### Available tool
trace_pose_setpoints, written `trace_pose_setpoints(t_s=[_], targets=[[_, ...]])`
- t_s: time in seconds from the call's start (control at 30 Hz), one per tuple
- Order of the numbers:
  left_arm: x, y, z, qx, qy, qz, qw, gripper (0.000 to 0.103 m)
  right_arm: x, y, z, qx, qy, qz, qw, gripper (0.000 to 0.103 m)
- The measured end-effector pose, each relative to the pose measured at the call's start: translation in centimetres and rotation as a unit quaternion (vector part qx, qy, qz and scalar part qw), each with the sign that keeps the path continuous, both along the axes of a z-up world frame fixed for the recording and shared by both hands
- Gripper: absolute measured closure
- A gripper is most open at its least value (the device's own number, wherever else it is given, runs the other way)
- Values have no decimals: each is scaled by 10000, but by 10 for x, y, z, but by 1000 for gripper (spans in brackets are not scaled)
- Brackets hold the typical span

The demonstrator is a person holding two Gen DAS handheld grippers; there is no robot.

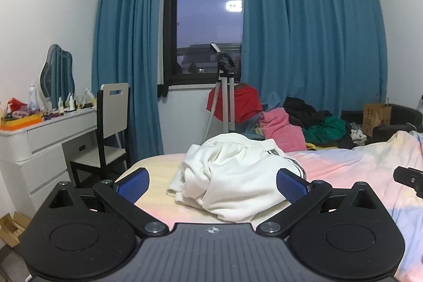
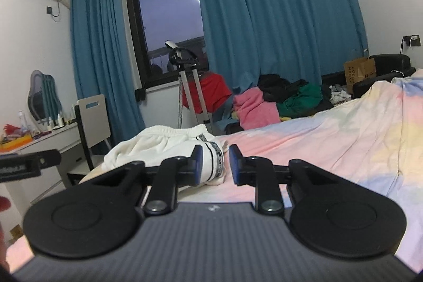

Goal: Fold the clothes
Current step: 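Grasp the white sweatpants' ribbed cuff with the right gripper and lift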

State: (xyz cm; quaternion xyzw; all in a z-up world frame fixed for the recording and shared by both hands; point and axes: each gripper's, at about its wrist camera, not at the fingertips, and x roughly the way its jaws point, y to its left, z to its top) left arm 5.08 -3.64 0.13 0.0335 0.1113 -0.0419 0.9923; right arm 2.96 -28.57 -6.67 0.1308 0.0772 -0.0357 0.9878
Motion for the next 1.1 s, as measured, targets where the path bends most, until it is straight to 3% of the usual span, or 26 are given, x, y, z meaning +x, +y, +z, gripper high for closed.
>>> trace_pose_setpoints(t_s=[0.13,0.23,0.43,0.53,0.73,0.87,1.0,1.1], targets=[[14,6,-11,-179,60,-9,9998,0,27,-14,3,504,248,441,9974,77],[23,23,-22,-362,165,52,9992,0,77,-18,6,624,523,694,9943,77],[43,59,-42,-731,384,185,9964,0,193,-23,7,852,926,1283,9837,62],[58,77,-52,-826,496,279,9950,0,267,-20,-2,805,1134,1614,9770,47],[92,94,-75,-716,603,305,9951,0,385,-29,-32,673,1354,1482,9773,46],[114,93,-92,-747,762,176,9941,0,435,-38,-59,873,1659,1841,9649,32],[128,95,-101,-910,919,138,9915,0,462,-45,-77,1339,1812,2269,9475,34],[136,97,-106,-1047,1014,138,9892,0,452,-39,-71,1080,1718,2505,9466,57]])
